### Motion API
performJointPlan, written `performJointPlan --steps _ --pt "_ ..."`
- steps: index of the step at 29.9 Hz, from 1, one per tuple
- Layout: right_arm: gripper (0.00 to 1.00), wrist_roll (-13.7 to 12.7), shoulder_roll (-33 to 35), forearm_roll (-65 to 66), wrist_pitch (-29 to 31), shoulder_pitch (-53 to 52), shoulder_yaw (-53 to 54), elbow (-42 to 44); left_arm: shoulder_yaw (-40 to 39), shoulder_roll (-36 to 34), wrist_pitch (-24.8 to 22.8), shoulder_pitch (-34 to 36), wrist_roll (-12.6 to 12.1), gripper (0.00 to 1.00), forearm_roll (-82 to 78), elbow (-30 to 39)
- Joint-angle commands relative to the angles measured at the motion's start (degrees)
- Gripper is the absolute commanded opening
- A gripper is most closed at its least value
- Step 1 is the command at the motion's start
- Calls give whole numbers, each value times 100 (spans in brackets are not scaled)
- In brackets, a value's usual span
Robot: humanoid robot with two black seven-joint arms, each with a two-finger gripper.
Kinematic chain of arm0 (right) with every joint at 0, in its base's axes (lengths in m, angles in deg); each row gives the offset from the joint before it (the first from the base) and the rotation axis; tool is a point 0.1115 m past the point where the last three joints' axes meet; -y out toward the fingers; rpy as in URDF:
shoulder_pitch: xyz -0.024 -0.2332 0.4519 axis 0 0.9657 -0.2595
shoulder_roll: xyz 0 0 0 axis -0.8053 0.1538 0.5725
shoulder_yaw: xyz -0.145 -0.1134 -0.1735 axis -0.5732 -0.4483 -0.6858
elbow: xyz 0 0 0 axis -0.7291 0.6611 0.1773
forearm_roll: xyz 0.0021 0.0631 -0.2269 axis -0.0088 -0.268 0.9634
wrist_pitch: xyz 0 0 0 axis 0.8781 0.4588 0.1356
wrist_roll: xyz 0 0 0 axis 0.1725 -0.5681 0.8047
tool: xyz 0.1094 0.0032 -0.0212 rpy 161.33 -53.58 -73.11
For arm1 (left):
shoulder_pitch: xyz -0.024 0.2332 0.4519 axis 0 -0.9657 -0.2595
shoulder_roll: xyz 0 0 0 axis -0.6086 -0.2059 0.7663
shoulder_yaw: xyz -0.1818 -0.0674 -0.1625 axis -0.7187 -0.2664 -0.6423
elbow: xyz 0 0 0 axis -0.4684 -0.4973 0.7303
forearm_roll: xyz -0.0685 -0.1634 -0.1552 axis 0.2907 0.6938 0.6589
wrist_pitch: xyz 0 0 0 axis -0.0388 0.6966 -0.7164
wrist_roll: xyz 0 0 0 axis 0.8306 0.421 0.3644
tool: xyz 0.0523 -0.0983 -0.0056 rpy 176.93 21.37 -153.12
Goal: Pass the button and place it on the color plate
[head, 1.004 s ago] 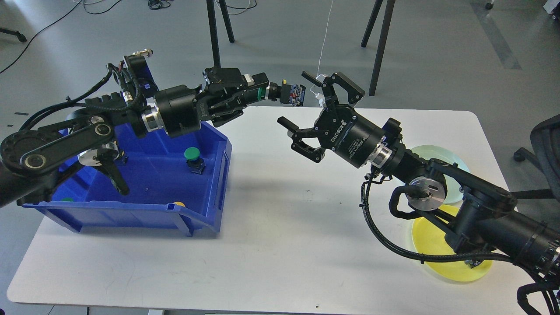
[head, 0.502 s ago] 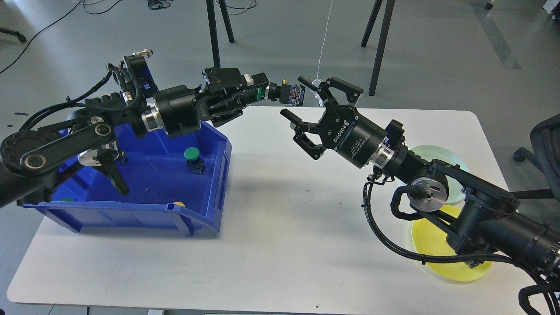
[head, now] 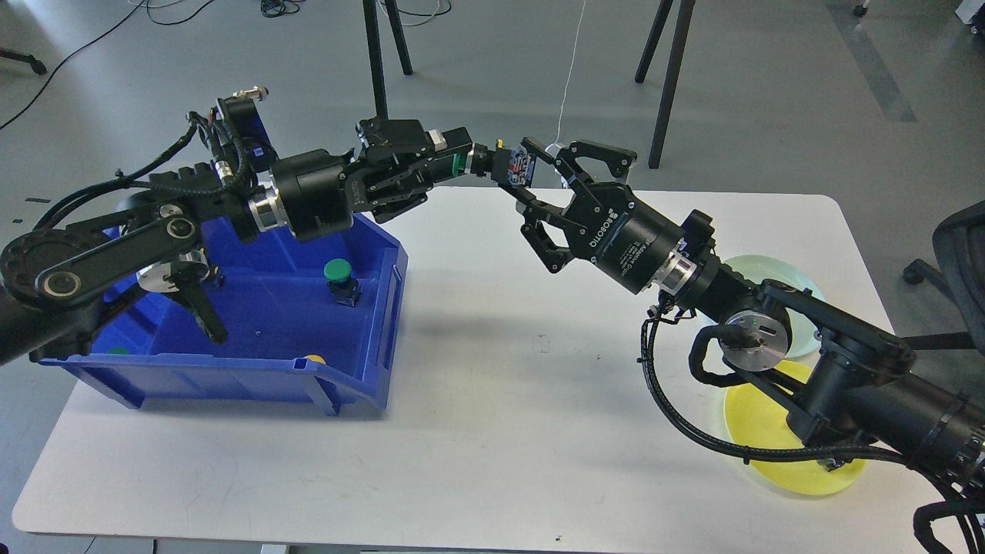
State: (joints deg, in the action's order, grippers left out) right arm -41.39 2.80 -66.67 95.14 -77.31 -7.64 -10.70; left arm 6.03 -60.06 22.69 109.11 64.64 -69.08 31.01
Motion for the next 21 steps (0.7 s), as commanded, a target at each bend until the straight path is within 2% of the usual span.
performJointPlan --steps 1,4,7,13,21 --pt "20 -3 0 17 0 0 -9 -6 4 0 0 -9 0 6 -8 4" --pt "13 -3 0 9 -9 0 -17 -6 -13 0 0 -26 0 12 -8 4" --pt "9 -3 0 17 -9 0 -52 -6 -40 9 0 -35 0 38 27 4" --pt "7 -29 17 53 -9 8 -79 -15 -40 26 0 -44 0 74 45 21" --pt "6 -20 237 -18 -9 201 53 -76 -48 44 0 -70 0 79 45 21"
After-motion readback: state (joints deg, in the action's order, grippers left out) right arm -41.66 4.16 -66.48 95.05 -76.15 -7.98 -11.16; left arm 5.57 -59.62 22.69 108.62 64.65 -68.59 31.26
